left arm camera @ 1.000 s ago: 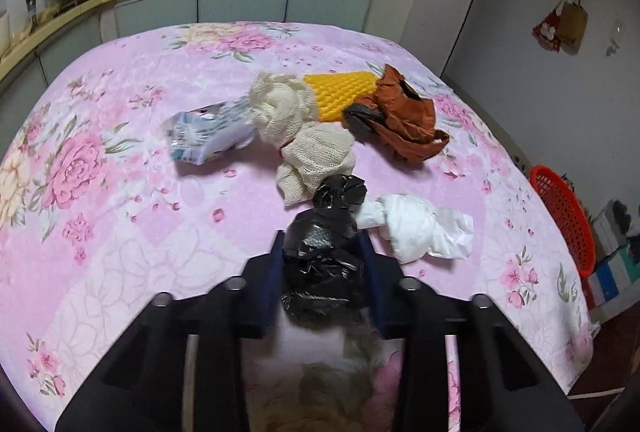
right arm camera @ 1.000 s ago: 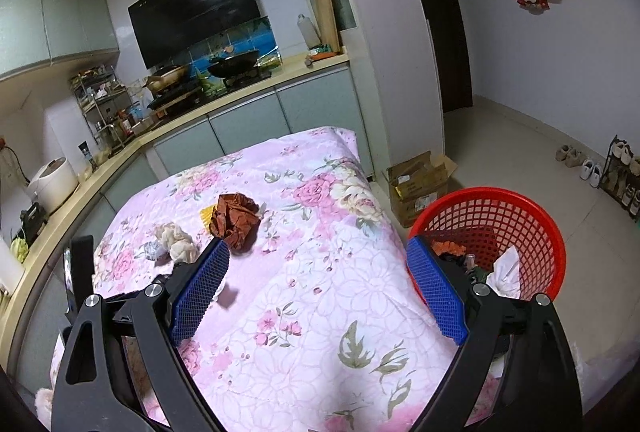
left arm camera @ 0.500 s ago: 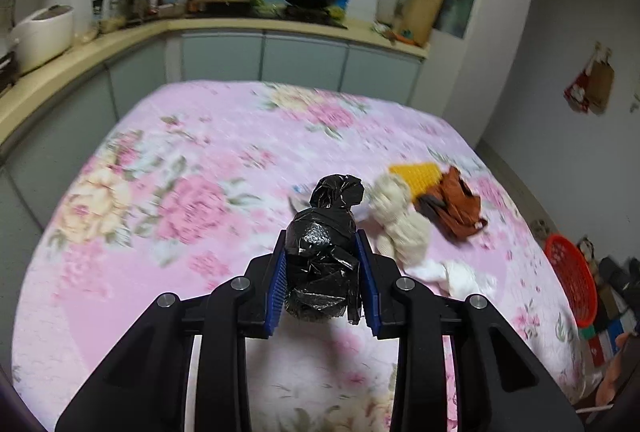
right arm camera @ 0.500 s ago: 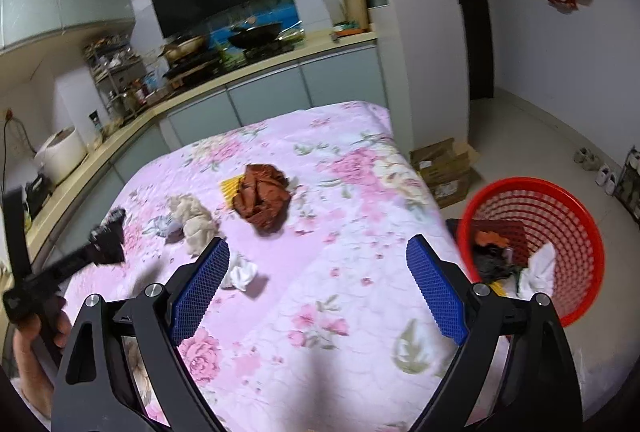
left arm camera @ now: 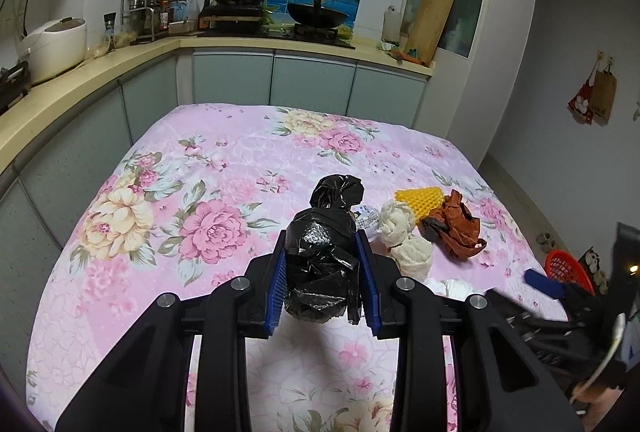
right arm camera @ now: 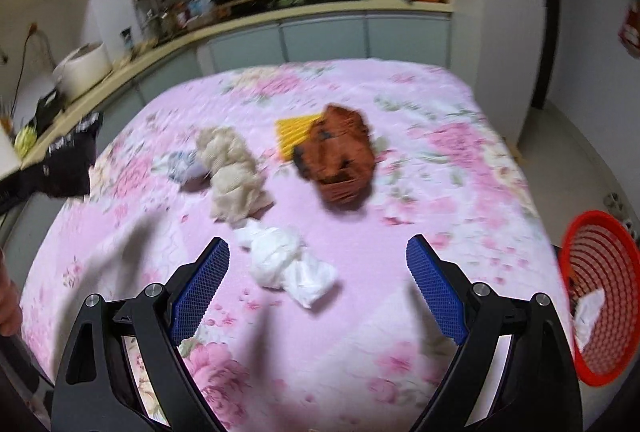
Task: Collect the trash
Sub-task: 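Grasp the black plastic bag with the left tool while the right tool grasps the white tissue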
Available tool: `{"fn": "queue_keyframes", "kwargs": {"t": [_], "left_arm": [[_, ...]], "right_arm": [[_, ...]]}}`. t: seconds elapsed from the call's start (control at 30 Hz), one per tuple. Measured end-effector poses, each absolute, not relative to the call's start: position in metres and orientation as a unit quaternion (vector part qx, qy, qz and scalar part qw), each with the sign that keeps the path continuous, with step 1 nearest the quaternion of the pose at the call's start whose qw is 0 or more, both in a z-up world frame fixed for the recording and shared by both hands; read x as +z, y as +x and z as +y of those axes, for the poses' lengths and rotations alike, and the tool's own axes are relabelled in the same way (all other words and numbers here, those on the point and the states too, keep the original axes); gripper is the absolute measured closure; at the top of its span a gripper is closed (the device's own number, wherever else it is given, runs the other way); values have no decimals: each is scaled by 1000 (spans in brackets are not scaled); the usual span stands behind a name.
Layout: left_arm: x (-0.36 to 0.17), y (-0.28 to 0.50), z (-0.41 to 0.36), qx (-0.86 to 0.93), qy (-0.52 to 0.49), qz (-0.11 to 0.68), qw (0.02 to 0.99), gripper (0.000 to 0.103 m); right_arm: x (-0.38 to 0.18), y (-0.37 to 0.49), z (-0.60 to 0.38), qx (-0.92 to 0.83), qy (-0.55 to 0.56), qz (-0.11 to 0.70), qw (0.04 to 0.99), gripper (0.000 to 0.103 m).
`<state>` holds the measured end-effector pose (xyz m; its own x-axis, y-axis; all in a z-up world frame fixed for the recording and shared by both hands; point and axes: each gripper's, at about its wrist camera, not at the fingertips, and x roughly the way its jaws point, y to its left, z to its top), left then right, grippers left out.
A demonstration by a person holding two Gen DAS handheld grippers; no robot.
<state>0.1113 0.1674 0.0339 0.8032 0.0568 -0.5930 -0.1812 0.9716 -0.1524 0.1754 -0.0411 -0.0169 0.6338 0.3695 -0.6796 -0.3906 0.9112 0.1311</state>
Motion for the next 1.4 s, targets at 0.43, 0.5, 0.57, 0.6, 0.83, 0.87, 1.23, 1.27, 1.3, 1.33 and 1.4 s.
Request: {"fn": "queue_keyframes", "kwargs": {"t": [0.43,0.5,0.57,0.6,0.83,0.87,1.23,1.27,1.3,1.33,1.4], "left_arm": [[33,112,169,67,-96,307,945,73],[33,111,168,69,-96,306,945,73],[32,112,168,68,-96,308,944,73],[31,112,167,69,-96,308,944,73],[31,113,168,69,-96,308,944,73],[30,113,168,70,-96,308,944,73],[28,110,169,72,-91,305,945,73],[28,109,169,71,-90,304,946,73],[28,109,168,70,-89,303,946,73],[28,109,166,70,-87,303,947,73],[29,109,162,67,-83,303,947,73]], "right_arm": [[-41,197,-2,218,-63,396,890,16],[-44,199,0,220,-66,402,886,16],[-47,199,0,217,-66,406,885,16],[-47,200,0,216,-64,409,884,20],[-49,201,0,222,-57,415,880,48],[-49,200,0,223,-59,414,881,50],[-36,184,-7,227,-54,387,892,64],[-33,182,-9,227,-50,384,893,64],[-31,180,-11,227,-47,381,895,64],[-27,178,-14,226,-42,376,898,64],[-21,173,-21,223,-33,367,902,64]]}}
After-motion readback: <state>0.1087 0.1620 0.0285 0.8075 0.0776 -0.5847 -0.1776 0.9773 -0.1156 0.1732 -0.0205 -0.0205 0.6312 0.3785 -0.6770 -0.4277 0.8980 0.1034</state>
